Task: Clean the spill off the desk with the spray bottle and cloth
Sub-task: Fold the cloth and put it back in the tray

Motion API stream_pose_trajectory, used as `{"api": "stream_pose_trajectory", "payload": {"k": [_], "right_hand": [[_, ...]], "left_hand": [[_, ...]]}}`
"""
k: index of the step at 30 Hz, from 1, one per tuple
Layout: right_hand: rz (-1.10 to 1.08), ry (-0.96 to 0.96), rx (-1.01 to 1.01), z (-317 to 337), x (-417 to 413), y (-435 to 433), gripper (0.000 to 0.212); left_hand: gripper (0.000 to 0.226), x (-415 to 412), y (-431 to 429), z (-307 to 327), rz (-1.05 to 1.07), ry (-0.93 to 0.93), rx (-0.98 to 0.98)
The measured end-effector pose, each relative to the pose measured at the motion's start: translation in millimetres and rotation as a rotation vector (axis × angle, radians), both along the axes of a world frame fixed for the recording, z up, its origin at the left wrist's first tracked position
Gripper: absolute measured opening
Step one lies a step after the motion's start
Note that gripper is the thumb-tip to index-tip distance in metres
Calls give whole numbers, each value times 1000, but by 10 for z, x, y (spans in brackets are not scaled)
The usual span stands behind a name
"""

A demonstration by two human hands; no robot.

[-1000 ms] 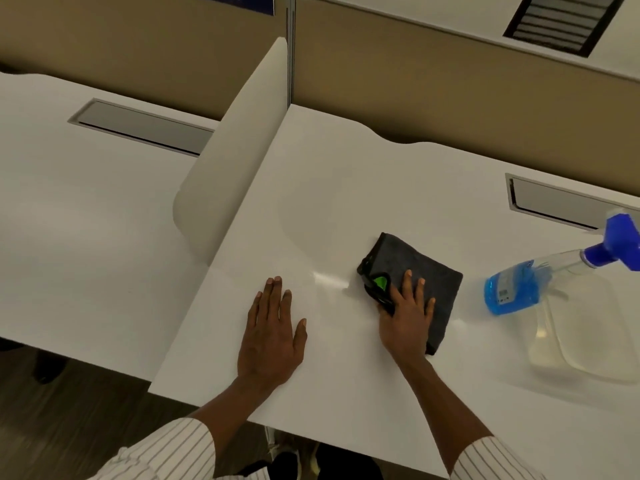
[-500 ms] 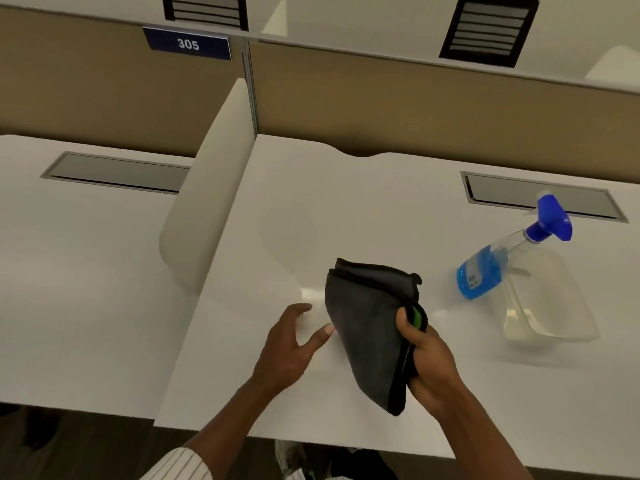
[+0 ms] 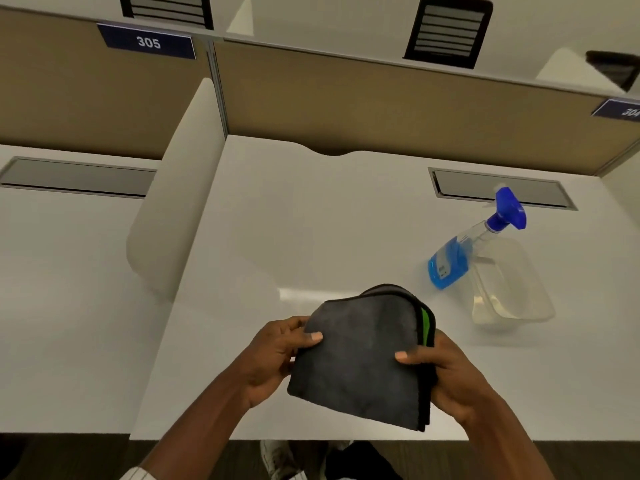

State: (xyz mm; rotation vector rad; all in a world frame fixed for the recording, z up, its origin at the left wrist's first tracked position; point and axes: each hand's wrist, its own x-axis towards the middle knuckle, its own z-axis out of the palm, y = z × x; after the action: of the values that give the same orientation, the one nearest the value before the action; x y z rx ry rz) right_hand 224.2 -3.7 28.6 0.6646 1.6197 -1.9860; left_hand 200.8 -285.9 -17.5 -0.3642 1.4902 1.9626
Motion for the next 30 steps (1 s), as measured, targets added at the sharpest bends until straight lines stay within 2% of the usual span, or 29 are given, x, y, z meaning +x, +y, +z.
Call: {"api": "stream_pose_trajectory", "payload": {"k": [2,3,5,8,11,13,14,16,18,24,27,30], "right_hand": [[85,21,140,3,26,96,92],[117,47,196,9,32,140,90],[150,139,215,36,-4,220,70],[158,347,218,111,-95,286,58],[192,619,215,243,-228,451,39],[264,735,176,336,-326,547,41],[290,772,144,353,-384,599,46],[289,809,127,347,-482,706,49],[245,817,148,283,-549,832,49],[192,757,142,109,-648,1198,30],[206,730,150,23,-697,1361,31],[224,730,142,-6,-753,1506,36]], "left_hand": [[37,36,18,44,-8,14,-26],[40,53,30,62,-4,33,-41],[50,44,73,121,32,84,-50],[63,-15,80,179,85,184,-39],[59,-77,174,268,138,322,-19],[49,-117,270,283,201,414,-11],[53,-143,334,300,223,438,-7],[71,-181,469,348,244,432,37],[80,-194,617,386,277,420,96],[43,-149,996,385,334,528,39],[64,-115,1136,402,299,584,32],[66,-71,1293,411,319,607,4]]}}
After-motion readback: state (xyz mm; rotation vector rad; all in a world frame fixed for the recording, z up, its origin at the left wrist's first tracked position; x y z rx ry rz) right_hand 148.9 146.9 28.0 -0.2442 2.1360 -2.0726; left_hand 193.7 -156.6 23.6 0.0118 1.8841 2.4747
